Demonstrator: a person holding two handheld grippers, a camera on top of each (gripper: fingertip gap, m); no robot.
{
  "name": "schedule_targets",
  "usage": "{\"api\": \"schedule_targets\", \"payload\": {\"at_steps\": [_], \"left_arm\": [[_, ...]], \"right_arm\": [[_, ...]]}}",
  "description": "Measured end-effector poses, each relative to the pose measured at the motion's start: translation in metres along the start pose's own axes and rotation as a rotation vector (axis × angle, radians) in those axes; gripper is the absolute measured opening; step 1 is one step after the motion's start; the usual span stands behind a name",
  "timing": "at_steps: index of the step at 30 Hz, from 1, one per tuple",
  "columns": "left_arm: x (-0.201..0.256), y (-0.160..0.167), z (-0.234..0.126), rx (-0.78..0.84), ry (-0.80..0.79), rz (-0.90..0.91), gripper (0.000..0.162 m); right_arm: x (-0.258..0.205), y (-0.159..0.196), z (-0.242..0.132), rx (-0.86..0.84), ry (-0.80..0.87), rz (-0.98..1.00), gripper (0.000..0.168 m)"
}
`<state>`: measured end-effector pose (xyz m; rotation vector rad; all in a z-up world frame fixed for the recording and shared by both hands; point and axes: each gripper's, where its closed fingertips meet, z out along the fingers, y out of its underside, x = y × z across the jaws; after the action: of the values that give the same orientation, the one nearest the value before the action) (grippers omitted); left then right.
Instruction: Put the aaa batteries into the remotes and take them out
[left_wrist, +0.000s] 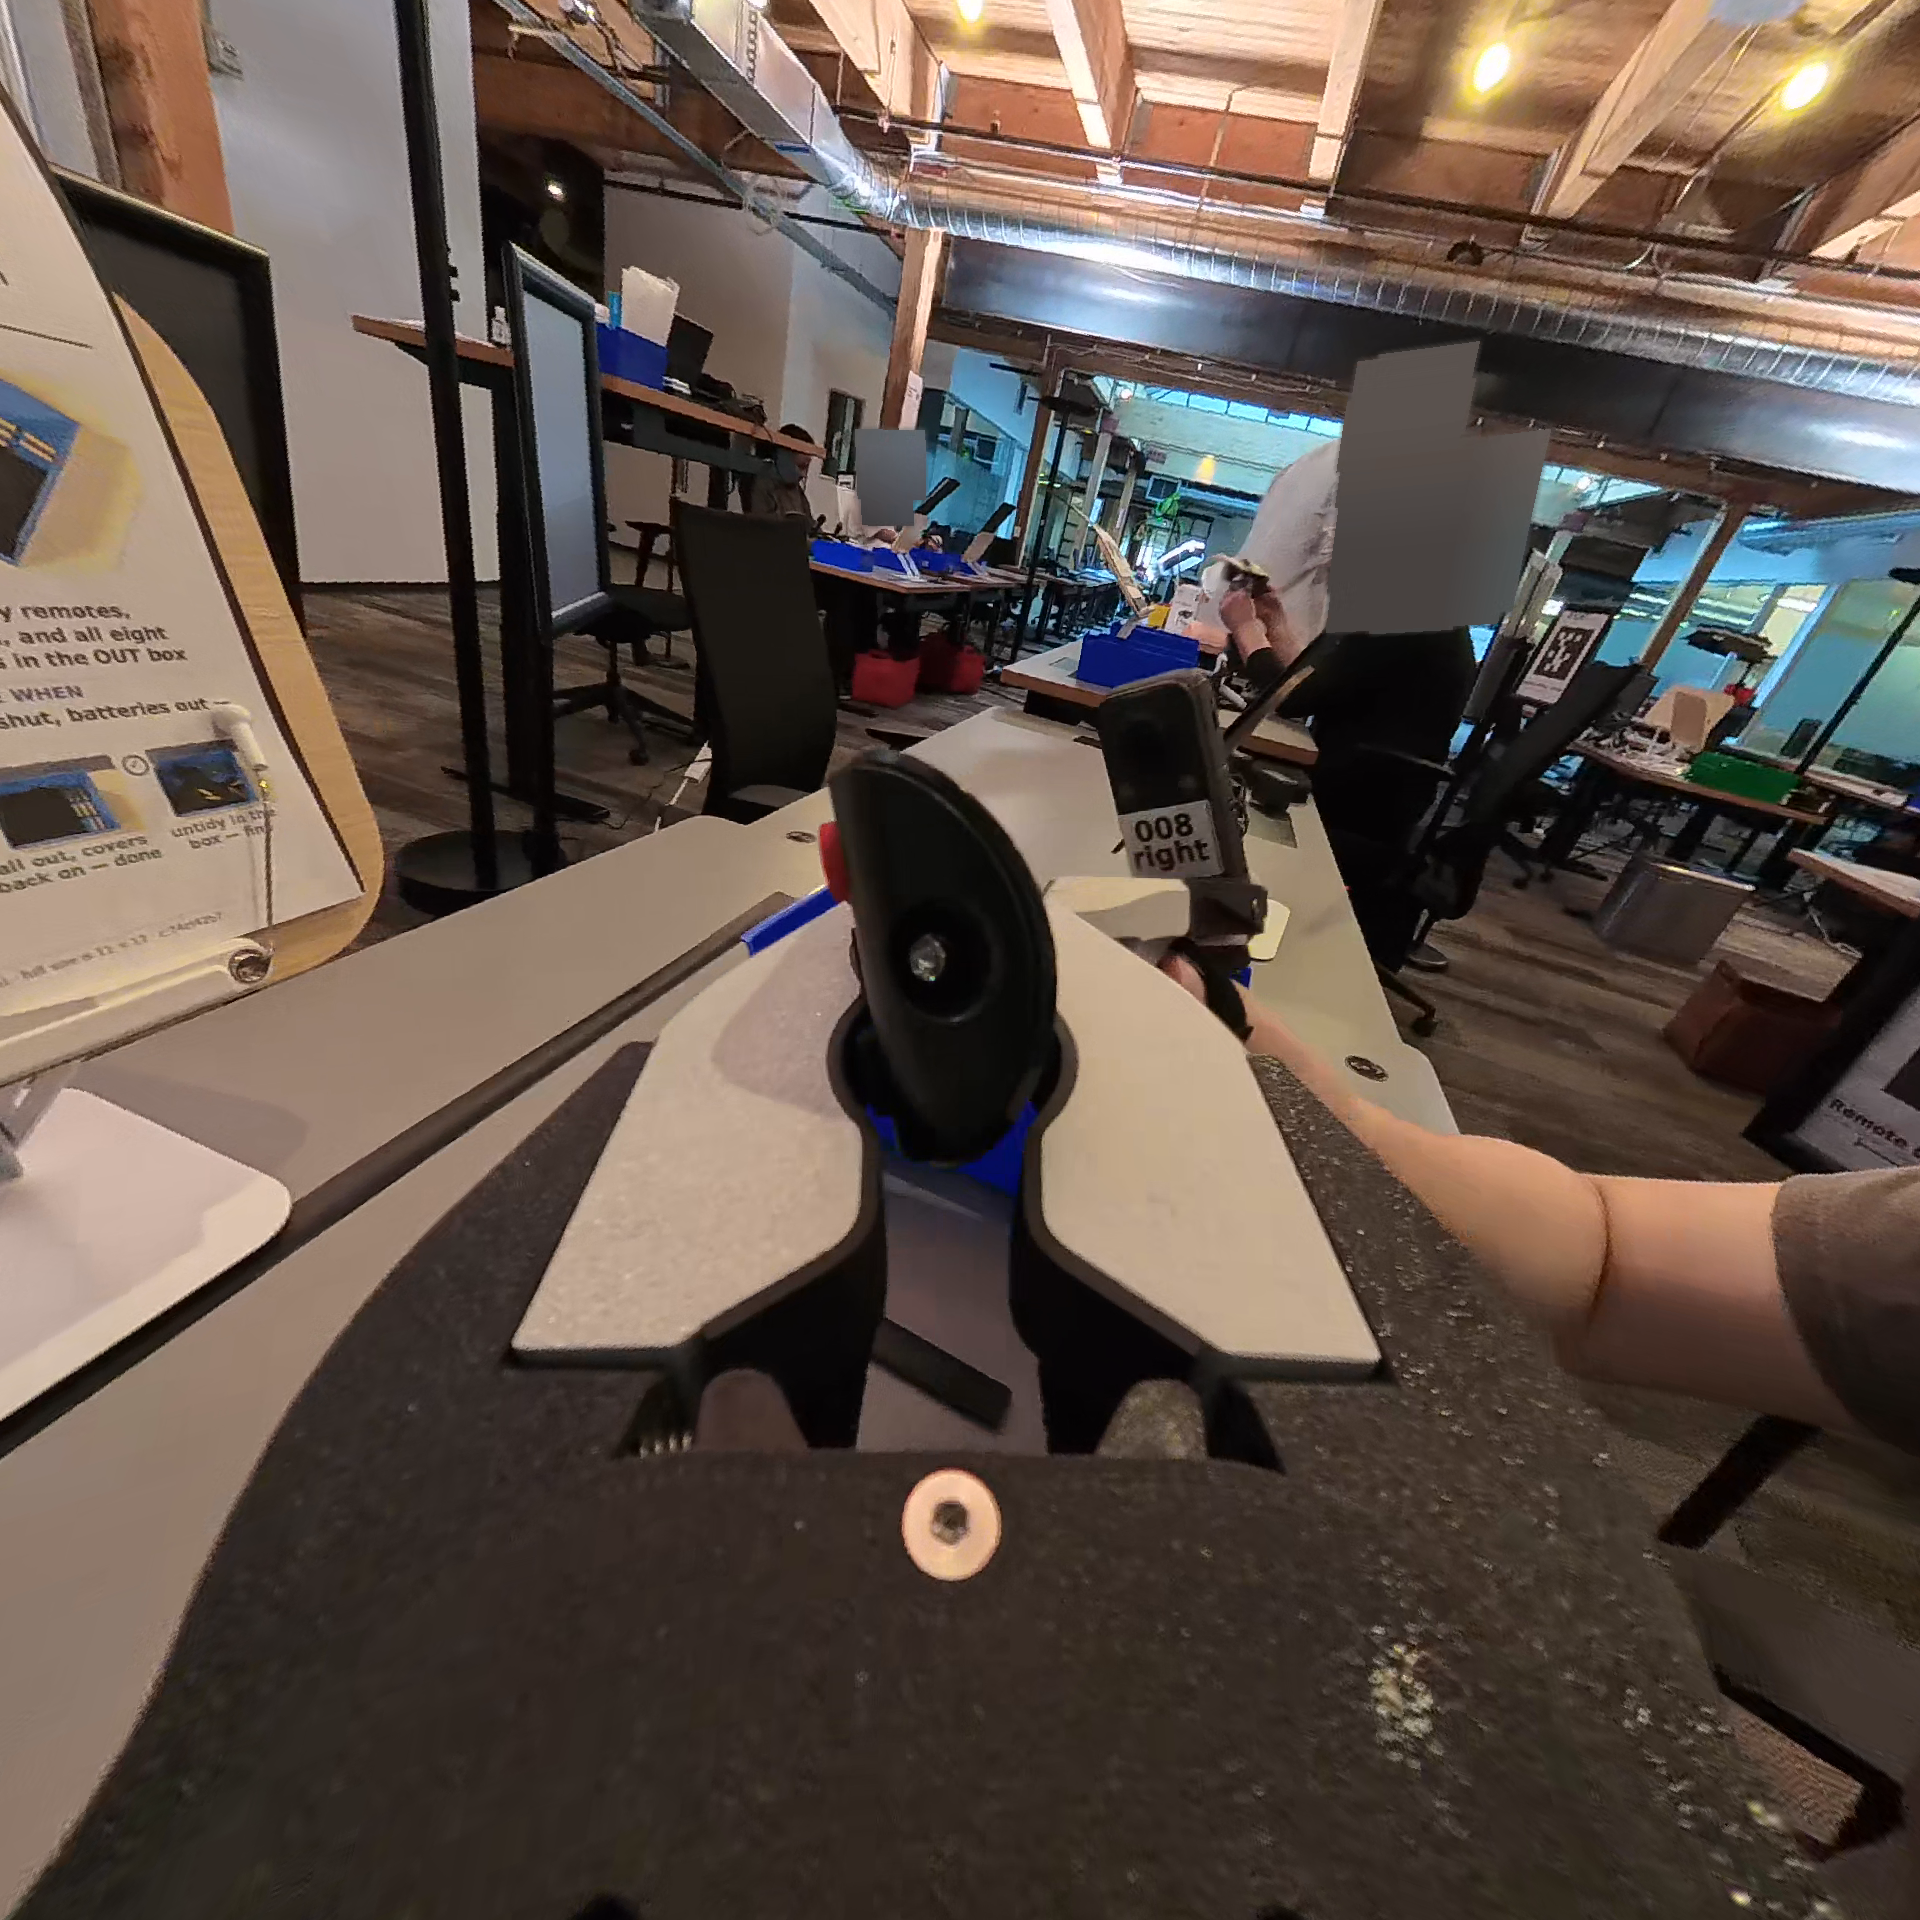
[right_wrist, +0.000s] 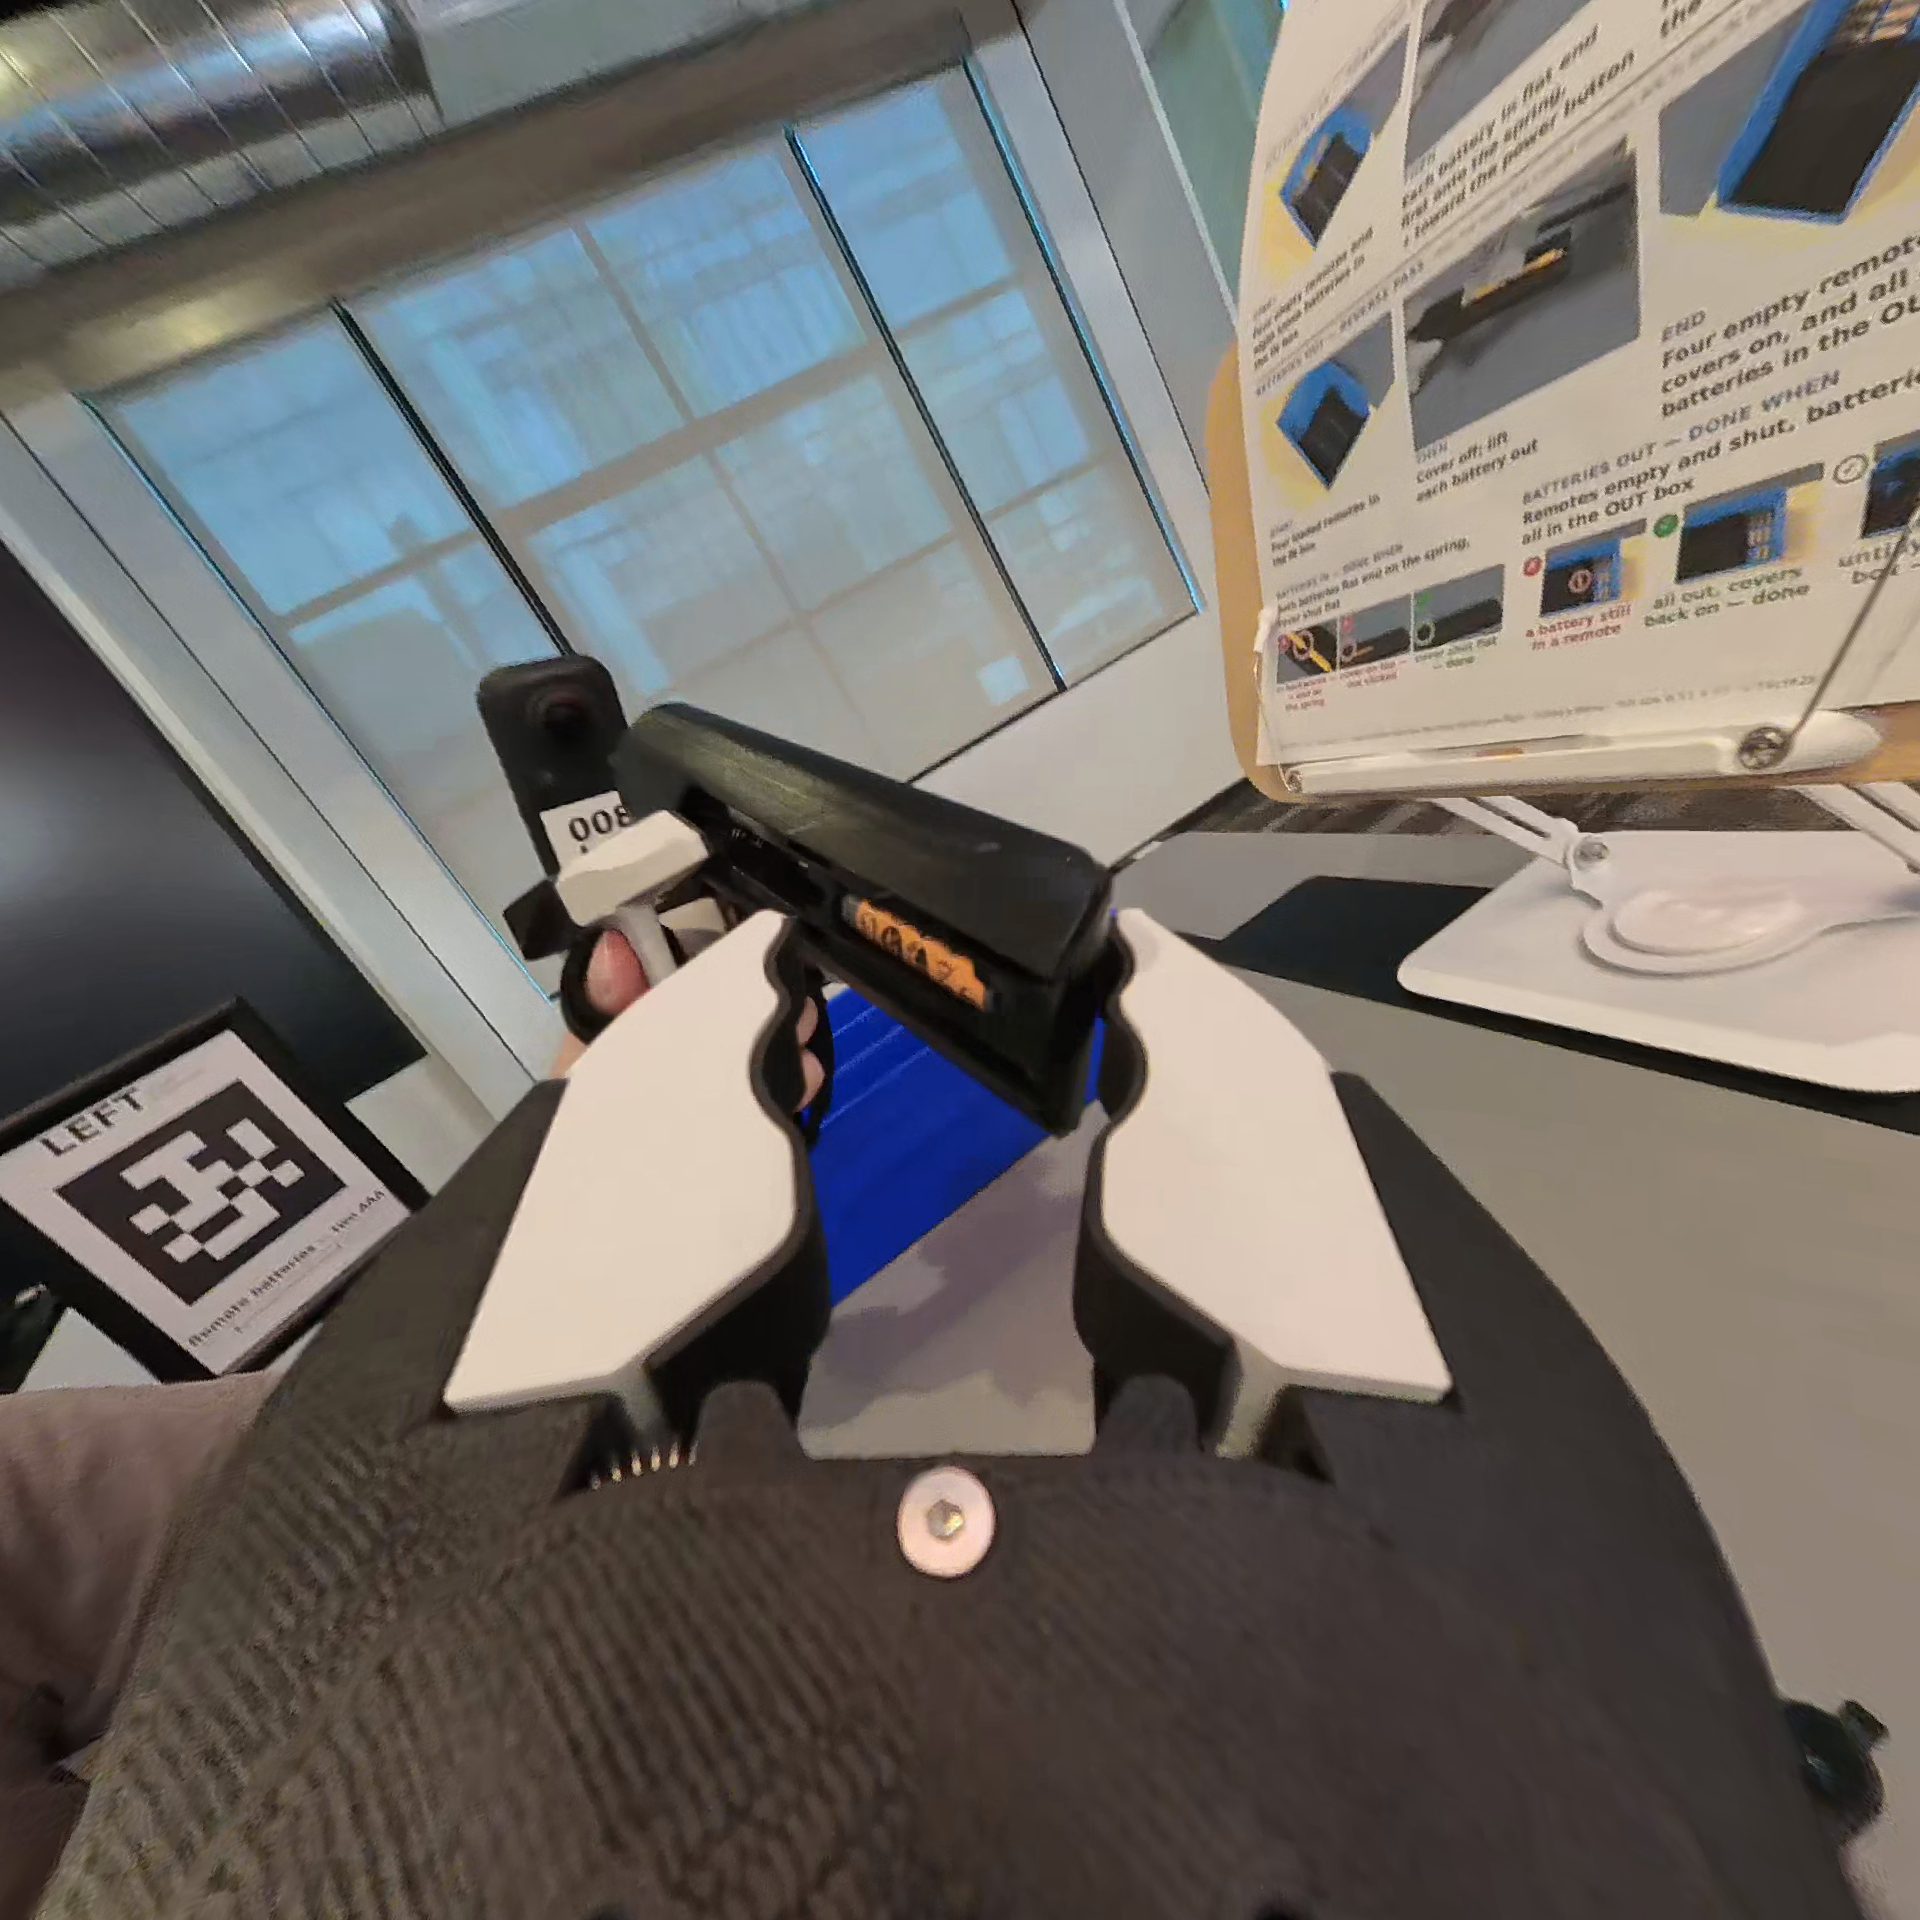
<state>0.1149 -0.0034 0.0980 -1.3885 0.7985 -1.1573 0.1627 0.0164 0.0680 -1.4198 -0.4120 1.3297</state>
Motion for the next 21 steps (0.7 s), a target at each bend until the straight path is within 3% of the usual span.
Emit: {"api": "schedule_targets", "payload": {"at_steps": [6,21], "left_arm": [[0.004,-0.001,-0.001,-0.023,0.010,0.018,0.023],[0.002,0.007,0.000,-0.092,-0.025,0.025,0.023]], "right_arm": [[-0.002,-0.003,-0.002,-0.002,0.001,-0.006,0.041],[0.005,0.008,-0.002,-0.021,-0.046,0.080,0.040]]}}
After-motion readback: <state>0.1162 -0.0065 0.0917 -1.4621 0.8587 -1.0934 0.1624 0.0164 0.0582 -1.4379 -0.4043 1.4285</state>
